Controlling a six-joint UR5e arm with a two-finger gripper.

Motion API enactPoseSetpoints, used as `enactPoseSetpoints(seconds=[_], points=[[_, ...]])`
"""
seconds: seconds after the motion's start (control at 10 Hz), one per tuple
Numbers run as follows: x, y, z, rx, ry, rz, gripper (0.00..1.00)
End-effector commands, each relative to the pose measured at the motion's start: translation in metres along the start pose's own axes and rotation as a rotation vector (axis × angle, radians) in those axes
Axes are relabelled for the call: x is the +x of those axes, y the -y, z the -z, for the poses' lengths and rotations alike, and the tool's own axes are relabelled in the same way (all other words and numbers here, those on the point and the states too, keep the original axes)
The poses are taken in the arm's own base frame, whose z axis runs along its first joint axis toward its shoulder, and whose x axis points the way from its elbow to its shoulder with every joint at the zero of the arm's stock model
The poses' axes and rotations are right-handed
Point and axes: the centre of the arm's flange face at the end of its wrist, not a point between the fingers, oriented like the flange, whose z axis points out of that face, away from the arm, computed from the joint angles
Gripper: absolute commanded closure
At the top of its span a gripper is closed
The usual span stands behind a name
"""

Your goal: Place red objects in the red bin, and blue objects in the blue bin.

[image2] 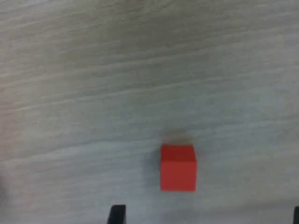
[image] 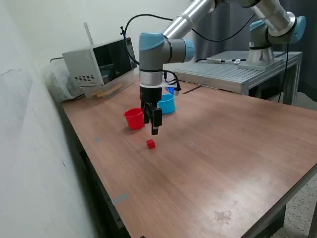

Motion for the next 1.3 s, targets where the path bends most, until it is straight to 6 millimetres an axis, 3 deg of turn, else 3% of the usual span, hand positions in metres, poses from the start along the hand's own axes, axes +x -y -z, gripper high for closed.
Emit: enactPoseSetpoints(seconds=[0.0, 0.7, 0.9, 1.0, 1.2], points=[[0.0, 0.004, -0.025, 0.012, 0.003, 0.02, 0.0], [-0.006, 0.0, -0.033, 0.007, -0.004, 0.05, 0.0], [-0.007, 0.004, -0.048, 0.025, -0.003, 0.066, 0.0], [-0.007, 0.005, -0.05, 0.028, -0.002, 0.066, 1.0], [-0.009, 0.003, -0.049, 0.022, -0.002, 0.063, 1.0]])
